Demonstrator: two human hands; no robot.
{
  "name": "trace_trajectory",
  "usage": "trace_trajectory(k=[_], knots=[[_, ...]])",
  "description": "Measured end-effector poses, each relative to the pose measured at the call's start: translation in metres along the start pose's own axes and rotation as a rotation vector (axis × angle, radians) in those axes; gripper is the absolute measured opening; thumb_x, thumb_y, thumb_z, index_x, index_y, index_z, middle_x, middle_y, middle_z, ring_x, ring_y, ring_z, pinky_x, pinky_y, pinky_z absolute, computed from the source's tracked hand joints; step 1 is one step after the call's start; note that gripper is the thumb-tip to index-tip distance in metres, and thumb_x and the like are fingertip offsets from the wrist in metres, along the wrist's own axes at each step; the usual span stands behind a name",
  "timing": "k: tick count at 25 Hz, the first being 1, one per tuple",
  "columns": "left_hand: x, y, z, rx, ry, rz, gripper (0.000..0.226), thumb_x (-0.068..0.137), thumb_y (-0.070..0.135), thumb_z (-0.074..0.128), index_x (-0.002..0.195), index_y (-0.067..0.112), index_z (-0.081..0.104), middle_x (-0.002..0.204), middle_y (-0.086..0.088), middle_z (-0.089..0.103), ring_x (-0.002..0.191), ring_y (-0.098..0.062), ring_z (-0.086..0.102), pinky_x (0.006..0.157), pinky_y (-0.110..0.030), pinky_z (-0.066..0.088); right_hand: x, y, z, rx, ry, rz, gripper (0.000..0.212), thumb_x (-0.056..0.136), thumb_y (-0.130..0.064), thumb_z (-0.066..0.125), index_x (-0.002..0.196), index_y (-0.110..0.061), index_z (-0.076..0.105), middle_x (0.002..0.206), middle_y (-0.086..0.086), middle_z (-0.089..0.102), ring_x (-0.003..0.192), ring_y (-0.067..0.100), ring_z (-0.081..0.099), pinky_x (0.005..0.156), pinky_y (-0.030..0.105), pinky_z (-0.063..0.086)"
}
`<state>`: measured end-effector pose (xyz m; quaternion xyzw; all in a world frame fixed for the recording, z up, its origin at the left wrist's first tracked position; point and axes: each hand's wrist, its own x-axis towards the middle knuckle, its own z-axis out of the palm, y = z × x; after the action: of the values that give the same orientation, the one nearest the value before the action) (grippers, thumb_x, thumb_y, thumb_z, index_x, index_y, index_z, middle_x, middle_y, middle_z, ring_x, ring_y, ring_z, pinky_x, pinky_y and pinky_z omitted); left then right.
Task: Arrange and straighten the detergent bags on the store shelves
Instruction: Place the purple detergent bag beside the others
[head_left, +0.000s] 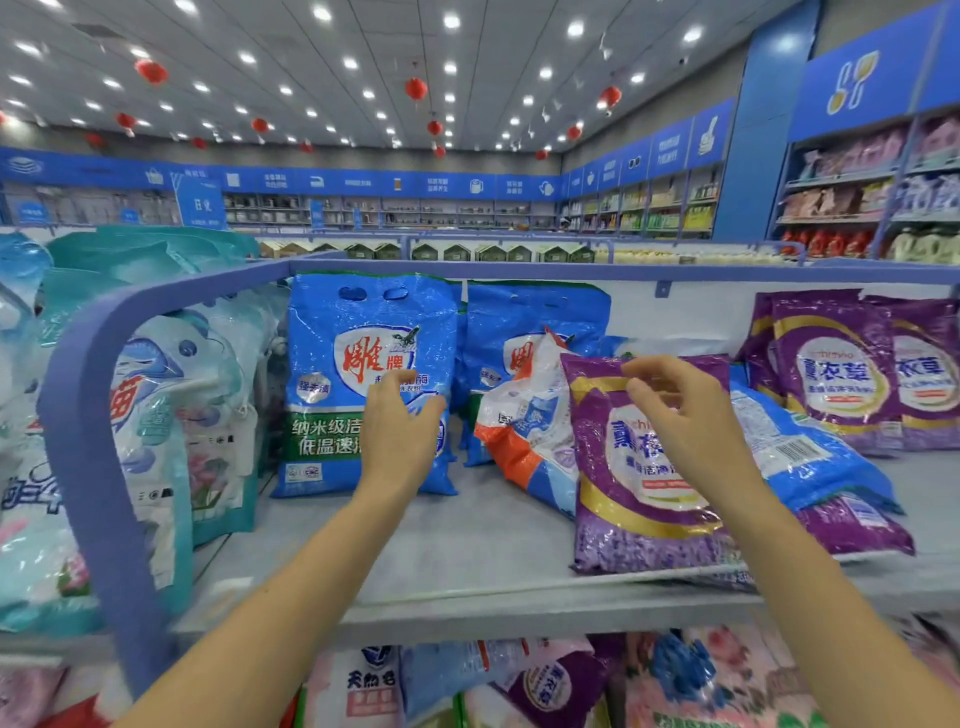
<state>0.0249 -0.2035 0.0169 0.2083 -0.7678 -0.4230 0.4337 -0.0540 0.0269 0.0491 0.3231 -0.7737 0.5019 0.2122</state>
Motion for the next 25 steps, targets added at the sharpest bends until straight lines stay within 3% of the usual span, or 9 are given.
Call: trace_trajectory(k=[3,6,9,12,15,17,20,22,25], knots=[[-0.035,0.024,0.033,-0.175,-0.345,0.009,0.02,0.077,0.028,0.064,0.091,0.013,0.06,0.092,-0.008,0.066,0.084,-0.023,0.062,0.084,-0.044,0.051,-0.015,0.036,-0.042,-0.208,0.141,0.106,0.011,0.091,-0.015,0.055,0.099,-0.012,0.061,0.091,0.002,0.061,0.075,0.013,0.053,0.065,0.022,0.041],[-0.065,0.038,0.064,-0.023,-0.576,-0.012,0.034,0.081,0.046,0.062,0.093,0.015,0.058,0.088,-0.001,0.064,0.087,-0.022,0.064,0.084,-0.044,0.051,-0.031,0.066,-0.066,-0.254,0.099,0.28,0.017,0.092,-0.022,0.053,0.101,-0.009,0.06,0.091,0.005,0.061,0.077,0.021,0.055,0.071,0.033,0.041],[-0.079,0.047,0.079,0.156,-0.524,-0.013,0.044,0.079,0.059,0.057,0.097,0.019,0.052,0.087,0.004,0.061,0.09,-0.02,0.06,0.084,-0.04,0.049,-0.038,0.087,-0.065,-0.278,-0.139,0.407,0.035,0.094,-0.036,0.046,0.091,-0.005,0.061,0.076,0.004,0.06,0.077,0.026,0.058,0.071,0.037,0.043],[-0.084,0.053,0.082,0.269,-0.545,-0.005,0.044,0.08,0.062,0.052,0.095,0.021,0.048,0.085,0.011,0.054,0.089,-0.016,0.056,0.079,-0.034,0.045,-0.033,0.095,-0.06,-0.245,-0.273,0.382,0.054,0.092,-0.052,0.038,0.085,-0.004,0.062,0.074,0.009,0.065,0.074,0.025,0.059,0.072,0.034,0.044],[-0.086,0.051,0.088,0.326,-0.574,-0.043,0.046,0.081,0.061,0.052,0.096,0.018,0.048,0.09,0.009,0.055,0.086,-0.012,0.054,0.071,-0.029,0.042,-0.024,0.093,-0.058,0.026,-0.32,0.404,0.04,0.092,-0.043,0.045,0.064,-0.015,0.049,0.048,-0.013,0.053,0.05,0.007,0.048,0.052,0.017,0.037],[-0.085,0.048,0.091,0.189,-0.559,-0.133,0.037,0.08,0.055,0.058,0.094,0.023,0.049,0.092,0.012,0.058,0.085,-0.006,0.056,0.071,-0.024,0.046,-0.022,0.095,-0.054,0.316,-0.34,0.442,0.026,0.094,-0.031,0.047,0.079,-0.016,0.061,0.059,-0.017,0.065,0.055,-0.001,0.06,0.051,0.009,0.042],[-0.09,0.05,0.096,-0.132,-0.529,-0.256,0.026,0.082,0.035,0.066,0.103,0.023,0.055,0.102,0.007,0.067,0.084,-0.005,0.066,0.073,-0.022,0.053,-0.015,0.103,-0.047,0.561,-0.288,0.504,0.021,0.096,-0.027,0.047,0.093,-0.019,0.065,0.086,-0.004,0.073,0.073,0.001,0.068,0.061,0.012,0.051],[-0.099,0.058,0.101,-0.337,-0.485,-0.279,0.025,0.087,0.02,0.062,0.11,0.022,0.055,0.102,0.009,0.068,0.081,-0.001,0.068,0.066,-0.015,0.054,-0.009,0.104,-0.043,0.683,-0.211,0.549,0.019,0.095,-0.026,0.048,0.087,-0.018,0.064,0.082,-0.002,0.071,0.067,0.003,0.068,0.059,0.016,0.054],[-0.109,0.076,0.113,-0.484,-0.326,-0.244,0.021,0.09,0.011,0.054,0.101,0.03,0.054,0.098,0.015,0.067,0.079,0.004,0.066,0.066,-0.012,0.053,-0.003,0.098,-0.044,0.836,-0.135,0.543,0.023,0.094,-0.028,0.05,0.084,-0.014,0.066,0.076,0.0,0.072,0.069,0.012,0.069,0.061,0.024,0.057]])
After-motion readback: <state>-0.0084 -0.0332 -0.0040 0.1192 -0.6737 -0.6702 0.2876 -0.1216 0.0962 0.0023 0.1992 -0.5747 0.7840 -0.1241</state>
